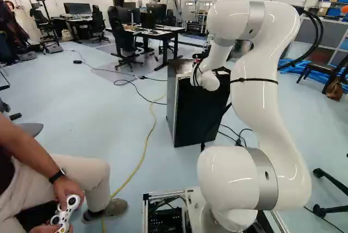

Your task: Grab a drink from the fridge

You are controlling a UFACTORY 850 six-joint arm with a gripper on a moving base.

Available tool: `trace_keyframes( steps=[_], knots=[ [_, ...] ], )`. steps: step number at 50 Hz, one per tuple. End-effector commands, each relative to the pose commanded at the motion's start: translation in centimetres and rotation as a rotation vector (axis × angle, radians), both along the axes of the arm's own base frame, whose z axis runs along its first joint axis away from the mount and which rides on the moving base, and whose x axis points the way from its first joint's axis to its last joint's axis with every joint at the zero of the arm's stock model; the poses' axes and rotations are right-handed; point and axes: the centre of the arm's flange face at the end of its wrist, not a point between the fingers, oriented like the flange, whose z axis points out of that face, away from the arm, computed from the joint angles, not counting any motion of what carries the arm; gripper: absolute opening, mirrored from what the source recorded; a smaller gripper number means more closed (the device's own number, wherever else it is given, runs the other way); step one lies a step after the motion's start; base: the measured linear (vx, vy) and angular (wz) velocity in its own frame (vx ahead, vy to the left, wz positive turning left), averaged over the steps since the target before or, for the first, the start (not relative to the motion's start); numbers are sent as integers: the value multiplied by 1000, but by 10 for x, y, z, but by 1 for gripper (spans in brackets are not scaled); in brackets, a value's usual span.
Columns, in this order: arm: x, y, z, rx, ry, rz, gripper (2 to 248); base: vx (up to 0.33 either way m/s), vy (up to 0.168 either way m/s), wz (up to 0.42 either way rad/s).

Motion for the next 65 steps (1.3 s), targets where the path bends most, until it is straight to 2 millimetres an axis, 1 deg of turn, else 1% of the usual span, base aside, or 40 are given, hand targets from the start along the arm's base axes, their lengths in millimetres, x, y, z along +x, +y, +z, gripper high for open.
trace_keyframes(
  steps=[11,45,65],
  knots=[
    [0,0,5,-2,-8,0,98,0,0,0],
    [1,0,44,-15,-67,0,98,0,0,0],
    [-2,2,48,-14,-68,1,98,0,0,0]
  ],
)
